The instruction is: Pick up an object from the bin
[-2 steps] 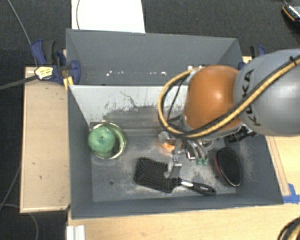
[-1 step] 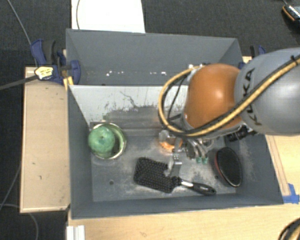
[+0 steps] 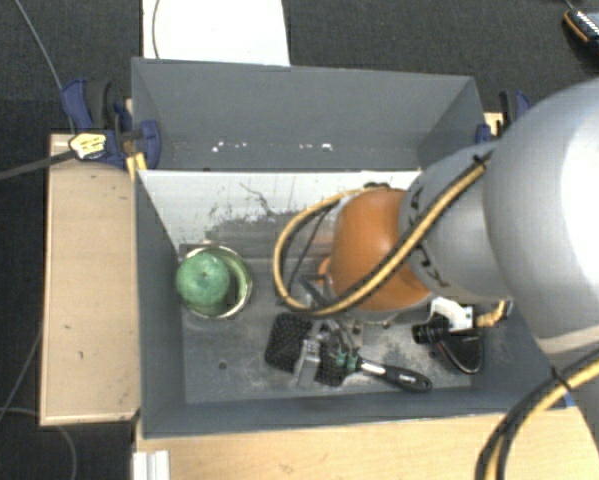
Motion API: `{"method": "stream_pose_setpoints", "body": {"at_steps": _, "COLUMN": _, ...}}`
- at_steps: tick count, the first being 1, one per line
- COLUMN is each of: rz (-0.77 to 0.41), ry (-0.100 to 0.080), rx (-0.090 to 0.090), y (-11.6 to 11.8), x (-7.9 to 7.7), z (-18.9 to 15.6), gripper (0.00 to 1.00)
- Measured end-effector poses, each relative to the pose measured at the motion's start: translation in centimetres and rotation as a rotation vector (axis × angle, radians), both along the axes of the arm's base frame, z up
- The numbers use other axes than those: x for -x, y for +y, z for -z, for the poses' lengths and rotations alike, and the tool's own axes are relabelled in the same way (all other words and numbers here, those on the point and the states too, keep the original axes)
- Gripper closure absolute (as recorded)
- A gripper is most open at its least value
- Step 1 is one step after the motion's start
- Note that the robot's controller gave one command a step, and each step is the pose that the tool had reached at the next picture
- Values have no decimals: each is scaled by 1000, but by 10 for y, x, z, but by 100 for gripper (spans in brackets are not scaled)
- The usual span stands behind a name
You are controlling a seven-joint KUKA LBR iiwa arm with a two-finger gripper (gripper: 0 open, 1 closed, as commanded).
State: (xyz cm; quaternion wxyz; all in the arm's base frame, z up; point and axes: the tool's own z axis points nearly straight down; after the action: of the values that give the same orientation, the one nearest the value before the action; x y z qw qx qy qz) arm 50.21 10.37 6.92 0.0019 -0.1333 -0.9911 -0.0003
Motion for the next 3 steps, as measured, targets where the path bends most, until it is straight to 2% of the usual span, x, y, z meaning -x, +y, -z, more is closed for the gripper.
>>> {"method": "stream_pose_setpoints", "body": {"at_steps": 1, "rz": -121, "ry": -13, "rx": 0, "y": 6, "x": -1, "z": -62, "gripper": 0}}
{"method": "stream_pose_setpoints", "body": {"at_steps": 2, "rz": 40, "ry": 3, "rx": 3, "y": -14, "x": 13, "z": -30, "gripper": 0}}
{"method": "stream_pose_setpoints", "body": {"at_steps": 3, "rz": 173, "ry": -7, "rx": 0, "y": -4, "x": 15, "z": -1, "gripper": 0}}
